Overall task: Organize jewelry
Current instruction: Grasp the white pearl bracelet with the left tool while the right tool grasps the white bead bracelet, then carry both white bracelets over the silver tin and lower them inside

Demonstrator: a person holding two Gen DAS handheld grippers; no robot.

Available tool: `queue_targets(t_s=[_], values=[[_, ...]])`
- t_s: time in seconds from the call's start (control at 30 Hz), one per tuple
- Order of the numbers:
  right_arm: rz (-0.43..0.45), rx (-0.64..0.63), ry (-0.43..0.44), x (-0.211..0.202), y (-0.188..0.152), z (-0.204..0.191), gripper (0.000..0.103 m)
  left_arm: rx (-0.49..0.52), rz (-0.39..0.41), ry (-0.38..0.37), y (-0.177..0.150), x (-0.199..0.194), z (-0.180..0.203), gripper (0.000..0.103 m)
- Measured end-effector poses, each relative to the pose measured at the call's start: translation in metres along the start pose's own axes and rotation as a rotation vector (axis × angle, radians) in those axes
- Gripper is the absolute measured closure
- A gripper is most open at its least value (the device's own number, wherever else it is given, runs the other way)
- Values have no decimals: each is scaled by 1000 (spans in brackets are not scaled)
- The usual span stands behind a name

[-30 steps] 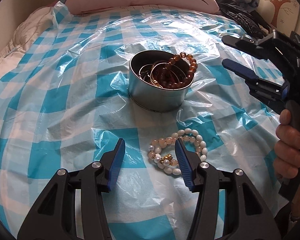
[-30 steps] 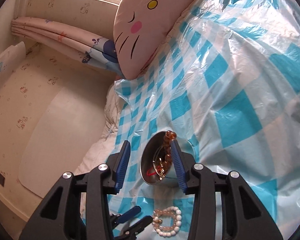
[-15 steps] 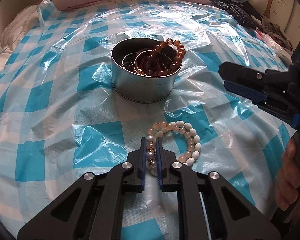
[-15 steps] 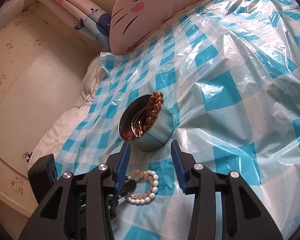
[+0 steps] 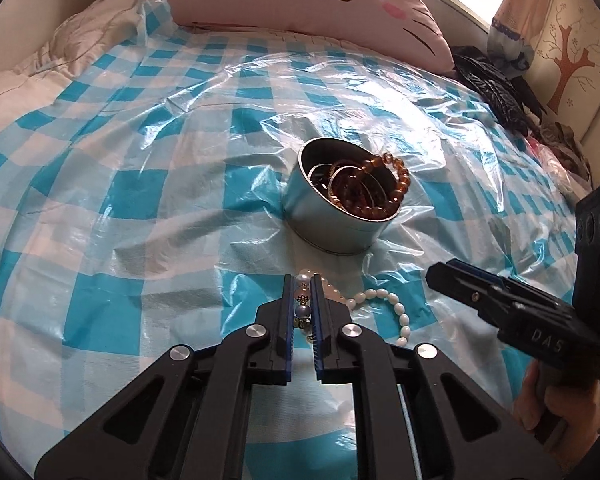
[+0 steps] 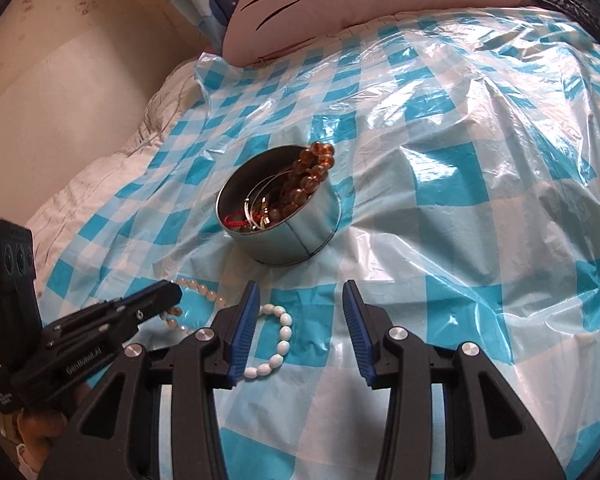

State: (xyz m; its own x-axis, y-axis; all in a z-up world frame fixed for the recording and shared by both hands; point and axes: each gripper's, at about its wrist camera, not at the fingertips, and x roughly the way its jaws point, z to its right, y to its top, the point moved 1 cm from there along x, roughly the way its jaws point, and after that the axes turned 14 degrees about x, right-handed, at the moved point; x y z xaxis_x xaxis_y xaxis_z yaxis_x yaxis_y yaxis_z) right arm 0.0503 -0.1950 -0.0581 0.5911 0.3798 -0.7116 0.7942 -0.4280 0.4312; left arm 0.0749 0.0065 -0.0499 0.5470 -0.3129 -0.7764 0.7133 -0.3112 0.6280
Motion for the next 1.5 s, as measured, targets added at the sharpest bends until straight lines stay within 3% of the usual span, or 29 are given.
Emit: queue_targets(t_s=[0.1,0.2,0.4,0.47,0.5,0.73,0.93,1.2,1.5], values=[[-38,-82,4,9,-9,-15,61,-44,-31,34,-2,5,-12,96],[-82,-127,5,20,-15,-23,69,-47,-59,50,-3,11,-15,96],[-143,-212,-125,45,-27,-29,74,-31,-81,52,-5,17,-13,96],[-136,-233,-147,45,-29,-30,92,-31,-78,51,-5,16,-12,96],[-135,-222,-143,43,-29,-27,95,-29,-74,51,-4,15,-12,96],[-101,71,111,12,-11,7,95,18,2,48,0,2,1,96],[-21,156,277,-16,-7,10,95,98,26,94,3,-3,21,96],[58,148,348,-35,0,5,95,171,74,175,6,-14,36,96],[103,148,383,-44,2,6,95,186,130,197,9,-27,40,96]])
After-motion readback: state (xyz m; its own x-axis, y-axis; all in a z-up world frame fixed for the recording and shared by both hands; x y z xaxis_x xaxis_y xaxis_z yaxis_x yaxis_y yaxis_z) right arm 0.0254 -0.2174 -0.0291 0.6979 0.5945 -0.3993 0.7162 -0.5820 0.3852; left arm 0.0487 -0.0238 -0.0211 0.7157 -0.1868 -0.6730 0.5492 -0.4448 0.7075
